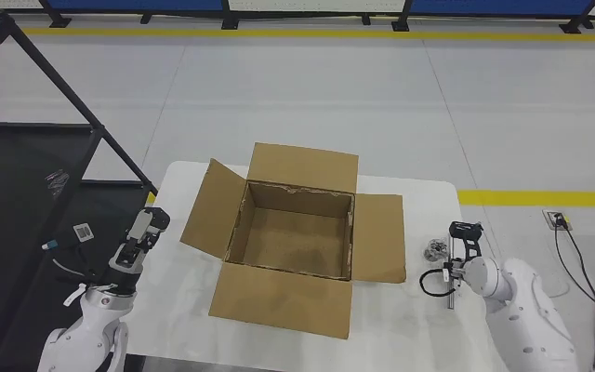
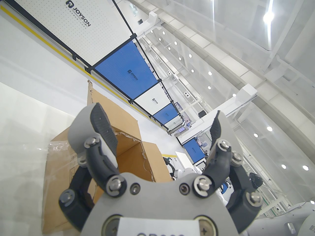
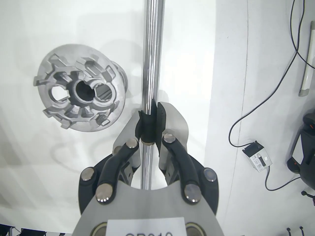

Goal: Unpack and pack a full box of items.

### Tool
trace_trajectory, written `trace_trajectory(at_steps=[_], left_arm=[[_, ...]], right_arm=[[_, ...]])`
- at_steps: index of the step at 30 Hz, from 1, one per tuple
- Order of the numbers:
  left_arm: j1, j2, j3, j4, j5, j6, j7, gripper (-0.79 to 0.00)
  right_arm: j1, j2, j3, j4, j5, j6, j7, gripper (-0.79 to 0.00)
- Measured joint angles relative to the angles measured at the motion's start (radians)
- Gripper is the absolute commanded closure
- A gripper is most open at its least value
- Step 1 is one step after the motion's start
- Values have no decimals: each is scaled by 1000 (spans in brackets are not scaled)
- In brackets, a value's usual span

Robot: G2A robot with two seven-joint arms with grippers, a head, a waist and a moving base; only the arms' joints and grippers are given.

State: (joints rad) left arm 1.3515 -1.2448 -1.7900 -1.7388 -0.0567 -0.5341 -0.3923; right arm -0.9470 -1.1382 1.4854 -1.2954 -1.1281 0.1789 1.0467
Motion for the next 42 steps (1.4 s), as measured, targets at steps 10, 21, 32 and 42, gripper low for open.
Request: trace_trajectory(at_steps=[10, 21, 32, 42], left_arm=[[0, 0, 0, 0, 0, 0, 0, -785], [0, 0, 0, 0, 0, 0, 0, -785], [36, 4, -44, -12, -25, 2, 65, -785], [79, 8, -96, -4, -57, -8, 113, -785]], right_arm=[[-153, 4, 88, -347, -26, 189, -97, 0], [-286, -16, -2, -790, -73, 299, -241, 0], [-64, -64, -357, -772, -193, 272, -250, 0], [293, -172, -690, -468, -162, 261, -152, 0]])
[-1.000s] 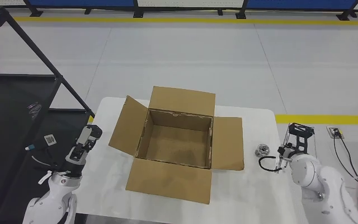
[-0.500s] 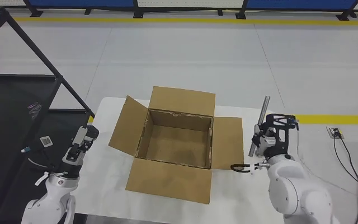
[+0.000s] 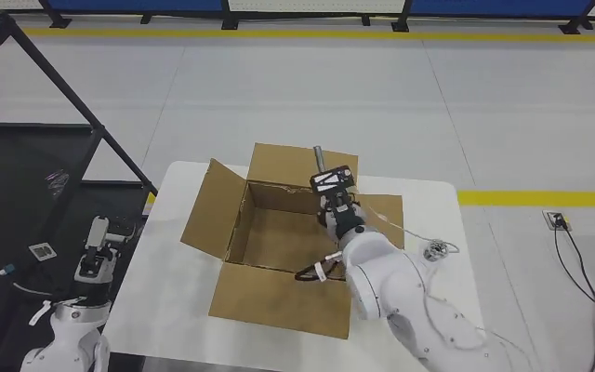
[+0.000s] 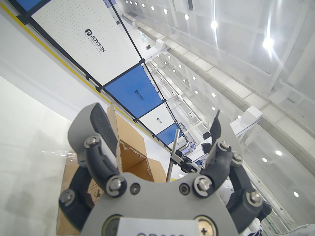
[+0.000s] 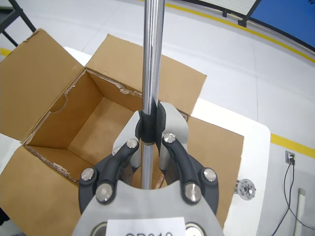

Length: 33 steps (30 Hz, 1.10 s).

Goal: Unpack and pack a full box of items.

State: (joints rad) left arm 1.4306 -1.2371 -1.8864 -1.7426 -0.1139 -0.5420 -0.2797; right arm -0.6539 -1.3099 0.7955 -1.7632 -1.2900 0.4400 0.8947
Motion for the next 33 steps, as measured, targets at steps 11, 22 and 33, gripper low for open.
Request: trace_trajectory(at_steps=[11, 22, 33], left_arm=[[7, 0, -5, 0, -3, -2, 9, -785], [7, 0, -5, 0, -3, -2, 9, -785], [7, 0, -5, 0, -3, -2, 9, -785]], right_arm=[[305, -181, -271, 494, 171, -125, 29, 0], [419, -313, -379, 849, 235, -324, 47, 0], [440, -425, -425, 1139, 254, -420, 14, 0]])
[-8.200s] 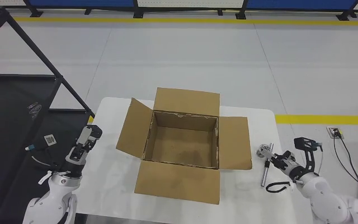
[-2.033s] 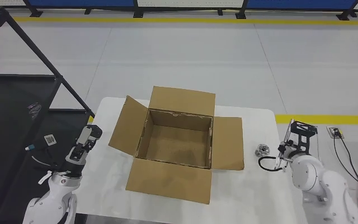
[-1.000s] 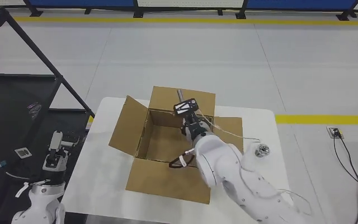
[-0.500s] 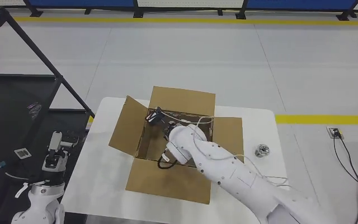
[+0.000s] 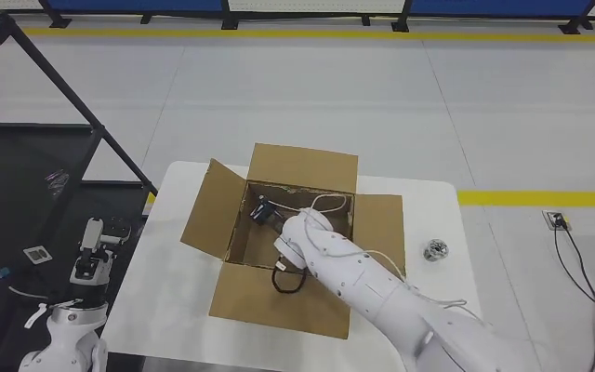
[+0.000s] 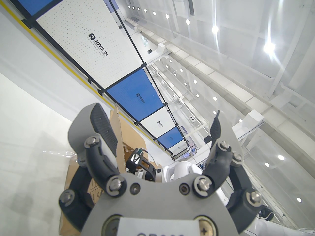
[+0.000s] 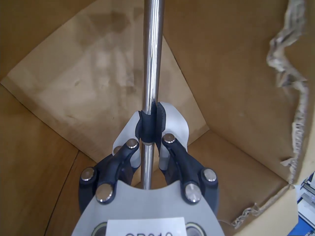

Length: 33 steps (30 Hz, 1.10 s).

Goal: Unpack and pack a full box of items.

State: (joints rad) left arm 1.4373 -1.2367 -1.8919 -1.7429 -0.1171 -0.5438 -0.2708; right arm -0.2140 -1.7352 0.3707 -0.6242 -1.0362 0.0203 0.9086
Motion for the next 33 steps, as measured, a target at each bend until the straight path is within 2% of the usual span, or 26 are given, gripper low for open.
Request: trace_trajectory(at_steps=[8, 14, 16, 20, 33], left_arm=[[0, 0, 0, 0, 0, 0, 0, -785], [0, 0, 0, 0, 0, 0, 0, -785], [0, 0, 0, 0, 0, 0, 0, -785], [0, 0, 0, 0, 0, 0, 0, -785], [0, 0, 0, 0, 0, 0, 0, -785]], right_arm=[[4, -70, -4, 185, 20, -48, -51, 0], [12, -107, 4, 278, 31, -65, -70, 0], [15, -115, 8, 301, 36, -73, -74, -105], [23, -130, 15, 341, 40, -92, -78, -219], [41, -150, 33, 370, 20, -69, -91, -299]])
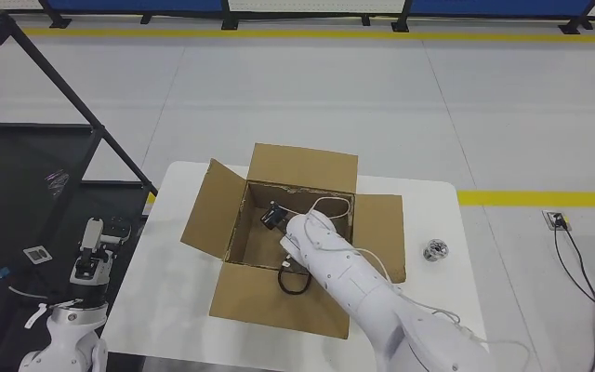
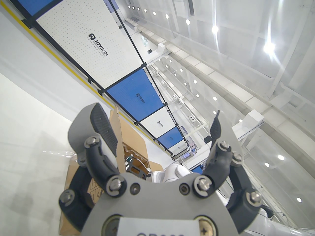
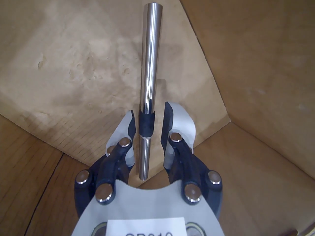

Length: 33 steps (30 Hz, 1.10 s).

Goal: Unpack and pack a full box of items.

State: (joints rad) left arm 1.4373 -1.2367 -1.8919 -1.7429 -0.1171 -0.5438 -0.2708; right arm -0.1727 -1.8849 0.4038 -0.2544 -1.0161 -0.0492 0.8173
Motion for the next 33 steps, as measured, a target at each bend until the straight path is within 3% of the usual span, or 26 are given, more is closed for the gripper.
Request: trace_trajectory(at_steps=[9, 16, 22, 25, 29, 32, 33], left_arm=[[0, 0, 0, 0, 0, 0, 0, -785], [0, 0, 0, 0, 0, 0, 0, -785], [0, 0, 0, 0, 0, 0, 0, -785], [0, 0, 0, 0, 0, 0, 0, -785], [0, 0, 0, 0, 0, 0, 0, -785], [0, 0, 0, 0, 0, 0, 0, -785], [0, 0, 0, 0, 0, 0, 0, -785]], right_arm=[[-14, 21, 26, -95, -19, 27, -18, -317], [-47, 87, 82, -284, -63, 92, -8, -296], [-163, 207, 208, -651, -180, 179, 106, -265], [-296, 288, 321, -940, -291, 161, 218, -286], [-545, 382, 518, -1357, -432, 60, 341, -314], [-694, 415, 643, -1564, -475, 17, 333, -357], [-729, 421, 676, -1609, -481, 15, 324, -413]])
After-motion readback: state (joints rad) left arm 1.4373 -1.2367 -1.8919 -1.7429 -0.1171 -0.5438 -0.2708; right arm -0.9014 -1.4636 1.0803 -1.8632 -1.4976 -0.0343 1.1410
